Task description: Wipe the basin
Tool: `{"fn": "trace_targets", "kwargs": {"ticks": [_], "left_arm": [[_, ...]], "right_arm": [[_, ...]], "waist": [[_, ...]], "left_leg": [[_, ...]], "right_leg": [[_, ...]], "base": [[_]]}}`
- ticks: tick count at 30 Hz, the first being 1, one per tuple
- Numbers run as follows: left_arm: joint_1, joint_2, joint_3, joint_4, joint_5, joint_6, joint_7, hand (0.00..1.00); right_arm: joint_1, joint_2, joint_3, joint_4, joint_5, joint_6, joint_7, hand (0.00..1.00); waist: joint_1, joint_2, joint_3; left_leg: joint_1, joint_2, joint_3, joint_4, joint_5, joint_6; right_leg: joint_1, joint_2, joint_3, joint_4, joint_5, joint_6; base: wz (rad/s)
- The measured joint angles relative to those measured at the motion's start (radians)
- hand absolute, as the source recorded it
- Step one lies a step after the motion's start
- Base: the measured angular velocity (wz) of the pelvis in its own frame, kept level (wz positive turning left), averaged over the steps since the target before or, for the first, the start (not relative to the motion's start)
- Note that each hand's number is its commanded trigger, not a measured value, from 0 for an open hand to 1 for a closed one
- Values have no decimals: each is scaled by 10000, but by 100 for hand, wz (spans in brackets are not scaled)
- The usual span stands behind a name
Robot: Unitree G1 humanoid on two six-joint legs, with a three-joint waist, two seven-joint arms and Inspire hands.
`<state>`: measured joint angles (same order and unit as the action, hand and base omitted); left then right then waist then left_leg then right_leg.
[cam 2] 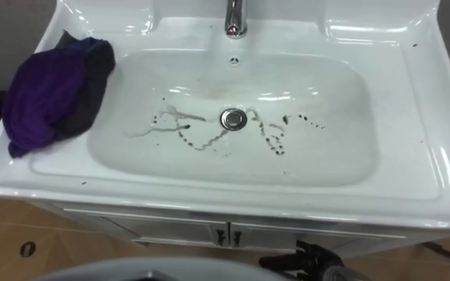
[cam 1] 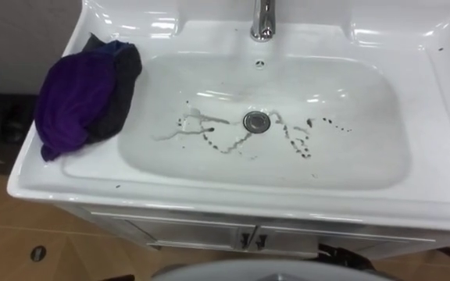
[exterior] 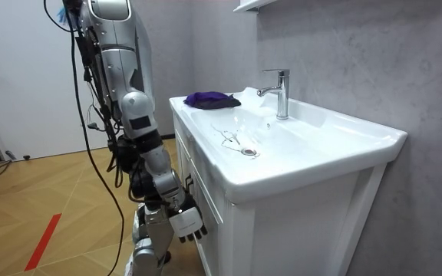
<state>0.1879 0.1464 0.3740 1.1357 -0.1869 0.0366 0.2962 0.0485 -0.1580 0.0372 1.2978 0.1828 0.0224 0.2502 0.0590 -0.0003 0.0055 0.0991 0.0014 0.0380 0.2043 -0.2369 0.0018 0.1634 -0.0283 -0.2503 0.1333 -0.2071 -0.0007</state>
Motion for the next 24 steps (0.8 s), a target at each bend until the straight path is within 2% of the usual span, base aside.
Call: {"fn": "trace_targets", "kwargs": {"ticks": [3, 6, 10, 14, 16, 19, 22, 24], "left_arm": [[-12, 78, 464, -265, -13, -137, 714, 0], [39, 277, 1032, -934, -42, -243, 1481, 0], [70, 742, 1197, -2011, -191, -775, 2547, 0], [63, 848, 1418, -3412, -191, -1041, 3405, 0], [10, 922, 1639, -4212, -419, -1333, 4049, 0], [-218, 1171, 1785, -4673, -858, -1516, 4501, 0], [-216, 1193, 1792, -5275, -1096, -1626, 4740, 0], [-252, 1254, 1805, -5640, -1305, -1678, 4830, 0]], "right_arm": [[-4, -45, -34, -13, -5, 5, -55, 0], [56, -87, -236, -89, -264, 7, -102, 0], [151, -191, -416, -154, -447, 11, -73, 0], [297, -256, -603, -280, -520, 10, -65, 0], [329, -316, -612, -401, -579, 13, -77, 0], [357, -415, -724, -465, -778, 15, -75, 0], [550, -528, -825, -722, -774, -14, -107, 0], [656, -538, -813, -916, -776, -3, -113, 0]], "waist": [[51, 78, -47], [75, 81, -50], [208, 156, -69], [327, 212, -87], [377, 299, -108], [375, 453, -151], [353, 630, -159], [323, 658, -160]], "left_leg": [[-14, -13, -109, 8, 1, 2], [-12, -51, -248, 11, 15, 22], [-4, -123, -360, -1, 41, 64], [-46, -151, -437, -14, 50, 86], [-120, -161, -501, -16, 55, 95], [-181, -156, -527, -1, 58, 95], [-175, -166, -510, -5, 72, 113], [-176, -176, -489, -19, 91, 117]], "right_leg": [[1, -2, -6, 14, -1, -2], [36, -27, -140, 5, -9, 8], [62, -89, -251, 11, -25, 43], [-19, -108, -239, 69, -19, 57], [-67, -107, -246, 80, -17, 58], [-146, -98, -246, 109, -16, 53], [-206, -113, -232, 197, -19, 54], [-200, -122, -239, 181, -24, 58]], "base": [[4], [11], [8], [0], [0], [0], [-1], [0]]}}
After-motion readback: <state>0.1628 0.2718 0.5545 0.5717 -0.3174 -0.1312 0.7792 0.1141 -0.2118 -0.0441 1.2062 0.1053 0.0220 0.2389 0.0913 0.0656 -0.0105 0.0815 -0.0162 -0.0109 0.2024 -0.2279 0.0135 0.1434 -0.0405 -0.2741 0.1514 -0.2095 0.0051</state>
